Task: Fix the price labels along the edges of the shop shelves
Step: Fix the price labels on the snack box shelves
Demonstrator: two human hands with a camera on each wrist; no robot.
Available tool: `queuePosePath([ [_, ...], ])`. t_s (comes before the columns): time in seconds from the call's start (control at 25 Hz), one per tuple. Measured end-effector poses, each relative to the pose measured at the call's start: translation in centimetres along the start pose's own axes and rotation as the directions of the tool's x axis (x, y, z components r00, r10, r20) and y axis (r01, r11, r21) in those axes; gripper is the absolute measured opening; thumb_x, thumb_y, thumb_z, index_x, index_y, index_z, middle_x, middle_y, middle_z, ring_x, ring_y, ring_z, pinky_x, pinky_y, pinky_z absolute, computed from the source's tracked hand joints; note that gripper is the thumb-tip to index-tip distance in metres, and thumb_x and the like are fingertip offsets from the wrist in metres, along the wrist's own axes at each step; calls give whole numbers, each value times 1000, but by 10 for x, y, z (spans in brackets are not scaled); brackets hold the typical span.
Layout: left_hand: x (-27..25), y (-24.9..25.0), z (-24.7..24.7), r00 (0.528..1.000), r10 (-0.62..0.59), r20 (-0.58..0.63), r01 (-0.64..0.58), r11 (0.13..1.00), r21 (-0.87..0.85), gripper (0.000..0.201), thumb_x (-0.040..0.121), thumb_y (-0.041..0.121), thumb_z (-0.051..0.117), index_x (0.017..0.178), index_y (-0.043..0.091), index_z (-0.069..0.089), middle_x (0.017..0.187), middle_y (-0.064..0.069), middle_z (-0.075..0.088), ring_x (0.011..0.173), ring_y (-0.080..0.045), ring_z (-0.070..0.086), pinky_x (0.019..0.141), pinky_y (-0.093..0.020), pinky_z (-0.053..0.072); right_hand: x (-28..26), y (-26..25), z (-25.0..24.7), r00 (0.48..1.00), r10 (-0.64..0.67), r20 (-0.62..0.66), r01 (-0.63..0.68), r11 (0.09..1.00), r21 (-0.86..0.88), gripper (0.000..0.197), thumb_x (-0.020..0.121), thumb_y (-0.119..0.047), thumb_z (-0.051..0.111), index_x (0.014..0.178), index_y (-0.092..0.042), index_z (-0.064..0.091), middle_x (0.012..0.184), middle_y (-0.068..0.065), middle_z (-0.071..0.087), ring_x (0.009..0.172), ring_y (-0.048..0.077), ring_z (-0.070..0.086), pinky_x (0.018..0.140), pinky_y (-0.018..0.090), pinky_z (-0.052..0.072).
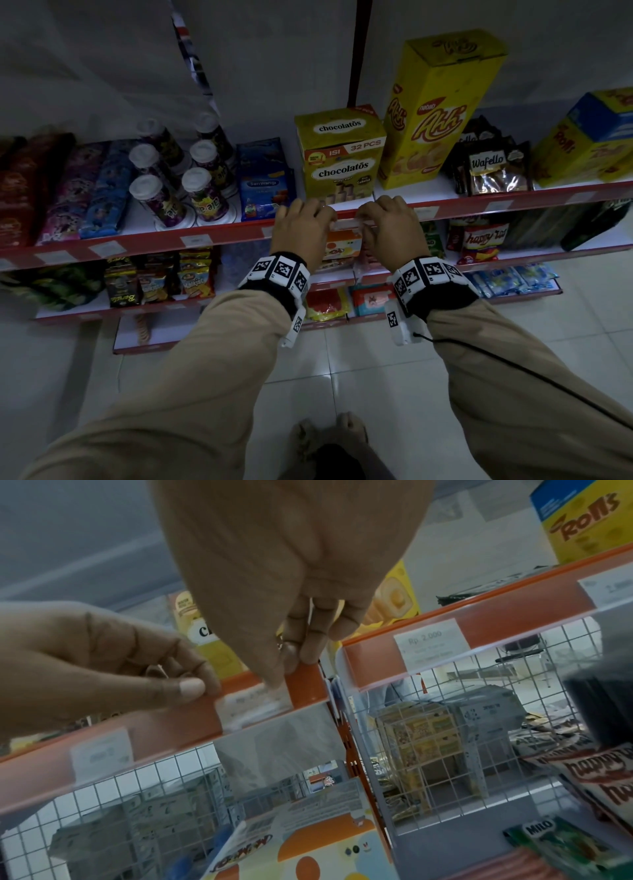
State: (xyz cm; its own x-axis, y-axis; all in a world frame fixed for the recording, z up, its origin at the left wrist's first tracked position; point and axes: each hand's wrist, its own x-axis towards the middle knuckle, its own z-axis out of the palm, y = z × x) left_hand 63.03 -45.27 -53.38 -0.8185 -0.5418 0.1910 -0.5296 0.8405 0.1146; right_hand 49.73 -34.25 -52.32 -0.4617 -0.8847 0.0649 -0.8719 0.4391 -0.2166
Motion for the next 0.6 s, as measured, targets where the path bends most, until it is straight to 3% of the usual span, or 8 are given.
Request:
queuePosePath([
  [0.2,-4,-3,-4,999,-20,-39,21,1000,23,18,92,22,48,102,20,63,110,-2,58,104,-28,45,85,-39,30,7,0,-5,998,-67,18,67,998,-19,23,87,-18,57,109,-17,64,118,9,57,112,33,45,86,41,37],
  [0.44,-18,-21,-17,996,-82,-19,83,994,73,26,87,20,54,111,18,65,106,-7,58,102,-32,47,85,-43,32,16,-27,1,982,-186,47,187,982,-31,26,89,-21,53,113,-18,64,119,9,56,118,31,42,88,40,34],
  [0.6,-38,-41,-23,982,-187,3,185,976,112,33,84,14,55,116,16,62,116,-9,57,110,-33,46,84,-41,32,17,-52,7,963,-264,52,262,964,30,31,86,-18,54,116,-13,63,120,11,56,117,32,44,89,41,37],
])
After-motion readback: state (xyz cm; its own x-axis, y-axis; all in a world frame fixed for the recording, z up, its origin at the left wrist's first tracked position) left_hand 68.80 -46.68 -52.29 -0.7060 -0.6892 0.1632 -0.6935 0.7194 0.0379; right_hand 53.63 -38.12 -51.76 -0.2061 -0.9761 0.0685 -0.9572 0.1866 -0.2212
